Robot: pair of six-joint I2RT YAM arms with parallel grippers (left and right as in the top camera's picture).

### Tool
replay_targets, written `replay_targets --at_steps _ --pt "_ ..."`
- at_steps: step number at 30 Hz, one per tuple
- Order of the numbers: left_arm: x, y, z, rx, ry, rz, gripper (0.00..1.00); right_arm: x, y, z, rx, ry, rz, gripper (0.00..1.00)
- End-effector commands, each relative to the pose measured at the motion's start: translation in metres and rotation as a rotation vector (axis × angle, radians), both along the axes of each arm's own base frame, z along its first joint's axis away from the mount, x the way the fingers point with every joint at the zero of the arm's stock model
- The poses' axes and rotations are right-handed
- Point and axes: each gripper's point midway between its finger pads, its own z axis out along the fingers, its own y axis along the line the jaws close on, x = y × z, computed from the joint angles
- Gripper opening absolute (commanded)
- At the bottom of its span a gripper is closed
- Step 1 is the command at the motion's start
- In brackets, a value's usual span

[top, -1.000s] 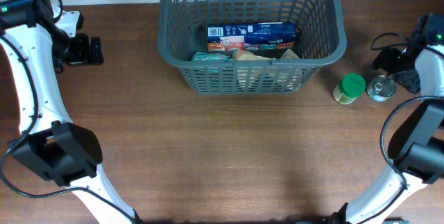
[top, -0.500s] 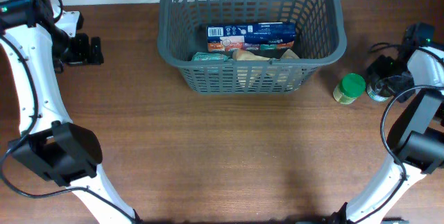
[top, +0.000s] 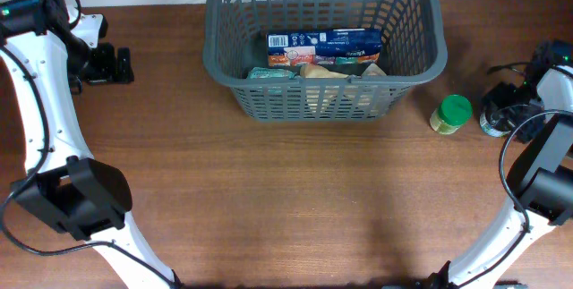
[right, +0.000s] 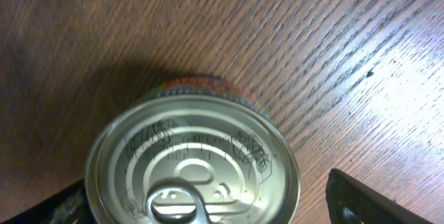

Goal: Pack container
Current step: 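Move the right gripper down over the tuna can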

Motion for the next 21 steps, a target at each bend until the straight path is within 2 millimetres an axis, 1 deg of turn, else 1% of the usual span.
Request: replay_targets --at_steps 1,4,5,6,8,10,12,13,15,16,19,21 --pt "-0.001 -0.002 0.002 -0.016 -0.006 0.012 0.99 -0.001 0.004 -0.004 0.015 0.025 0.059 0.91" --pt "-0.001 -0.002 0.002 -0.016 -0.006 0.012 0.99 0.008 0.001 0.017 0.008 0.009 0.113 0.91" --pt "-0.001 -0.002 0.002 -0.016 -0.006 0.012 0.99 0.016 -0.003 0.038 -0.007 -0.01 0.135 0.91" --pt "-0.001 -0.002 0.002 -0.016 -0.006 0.012 0.99 0.02 -0.005 0.046 -0.014 -0.022 0.138 0.91" --pt "-0.001 -0.002 0.002 -0.016 -0.006 0.012 0.99 0.032 -0.012 0.071 -0.045 -0.066 0.16 0.9" --pt "-0.001 -0.002 0.002 -0.016 -0.006 0.012 0.99 0.039 -0.015 0.089 -0.065 -0.097 0.16 0.9" --pt "-0.001 -0.002 0.002 -0.016 -0.006 0.012 0.99 0.04 -0.016 0.091 -0.068 -0.101 0.159 0.9" --pt "-0.001 -0.002 0.002 -0.016 -0.006 0.012 0.99 0.039 -0.016 0.087 -0.063 -0.092 0.16 0.9" --pt "-0.001 -0.002 0.002 -0.016 -0.006 0.012 0.99 0.036 -0.014 0.076 -0.042 -0.062 0.159 0.91" --pt "-0.001 -0.002 0.002 -0.016 -0.006 0.012 0.99 0.031 -0.011 0.066 -0.019 -0.028 0.158 0.91" --pt "-0.001 -0.002 0.002 -0.016 -0.006 0.012 0.99 0.023 -0.007 0.048 0.022 0.027 0.139 0.91" --pt "-0.001 -0.002 0.002 -0.016 -0.006 0.012 0.99 0.021 -0.006 0.04 0.034 0.048 0.139 0.91"
